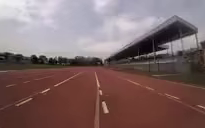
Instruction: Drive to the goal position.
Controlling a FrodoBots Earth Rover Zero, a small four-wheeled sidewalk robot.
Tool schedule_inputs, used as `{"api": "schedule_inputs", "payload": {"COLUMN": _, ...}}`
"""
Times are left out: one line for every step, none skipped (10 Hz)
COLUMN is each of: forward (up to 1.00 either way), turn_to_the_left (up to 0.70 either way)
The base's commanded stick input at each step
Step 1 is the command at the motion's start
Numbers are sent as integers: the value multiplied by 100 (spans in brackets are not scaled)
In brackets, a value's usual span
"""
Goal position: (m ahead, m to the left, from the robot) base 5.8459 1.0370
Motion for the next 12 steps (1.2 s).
{"api": "schedule_inputs", "payload": {"forward": 45, "turn_to_the_left": 1}}
{"api": "schedule_inputs", "payload": {"forward": 45, "turn_to_the_left": 1}}
{"api": "schedule_inputs", "payload": {"forward": 45, "turn_to_the_left": 1}}
{"api": "schedule_inputs", "payload": {"forward": 45, "turn_to_the_left": 1}}
{"api": "schedule_inputs", "payload": {"forward": 45, "turn_to_the_left": 1}}
{"api": "schedule_inputs", "payload": {"forward": 45, "turn_to_the_left": 1}}
{"api": "schedule_inputs", "payload": {"forward": 45, "turn_to_the_left": 1}}
{"api": "schedule_inputs", "payload": {"forward": 45, "turn_to_the_left": 1}}
{"api": "schedule_inputs", "payload": {"forward": 45, "turn_to_the_left": 1}}
{"api": "schedule_inputs", "payload": {"forward": 45, "turn_to_the_left": 1}}
{"api": "schedule_inputs", "payload": {"forward": 45, "turn_to_the_left": 1}}
{"api": "schedule_inputs", "payload": {"forward": 45, "turn_to_the_left": 1}}
